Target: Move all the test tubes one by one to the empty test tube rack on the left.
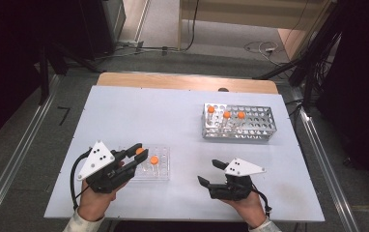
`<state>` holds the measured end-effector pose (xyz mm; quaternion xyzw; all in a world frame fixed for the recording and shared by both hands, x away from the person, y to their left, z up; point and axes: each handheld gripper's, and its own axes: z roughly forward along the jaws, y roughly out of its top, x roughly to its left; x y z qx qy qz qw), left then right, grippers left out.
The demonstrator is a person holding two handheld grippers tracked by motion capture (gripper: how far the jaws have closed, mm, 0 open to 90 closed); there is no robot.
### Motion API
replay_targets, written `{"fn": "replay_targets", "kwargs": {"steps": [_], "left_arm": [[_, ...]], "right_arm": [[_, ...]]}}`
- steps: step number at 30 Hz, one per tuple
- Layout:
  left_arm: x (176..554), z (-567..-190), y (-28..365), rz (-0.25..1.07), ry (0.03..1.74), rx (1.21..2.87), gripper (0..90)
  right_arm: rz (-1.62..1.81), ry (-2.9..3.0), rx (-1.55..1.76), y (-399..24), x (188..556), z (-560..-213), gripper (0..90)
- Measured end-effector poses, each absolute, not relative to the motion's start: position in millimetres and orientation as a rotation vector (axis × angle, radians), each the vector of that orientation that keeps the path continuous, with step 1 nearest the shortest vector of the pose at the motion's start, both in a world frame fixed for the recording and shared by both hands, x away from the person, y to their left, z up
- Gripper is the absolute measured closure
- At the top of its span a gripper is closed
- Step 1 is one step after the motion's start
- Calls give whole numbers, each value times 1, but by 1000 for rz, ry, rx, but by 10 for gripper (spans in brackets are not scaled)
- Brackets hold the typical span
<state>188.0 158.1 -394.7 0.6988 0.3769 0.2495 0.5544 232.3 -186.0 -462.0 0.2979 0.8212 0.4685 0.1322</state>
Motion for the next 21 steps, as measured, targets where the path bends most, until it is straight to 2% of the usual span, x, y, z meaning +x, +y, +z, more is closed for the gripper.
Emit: {"fn": "replay_targets", "kwargs": {"steps": [21], "left_arm": [[203, -419, 155, 568, 918, 1674, 694]], "right_arm": [[1356, 2385, 868, -187, 233, -463, 247]]}}
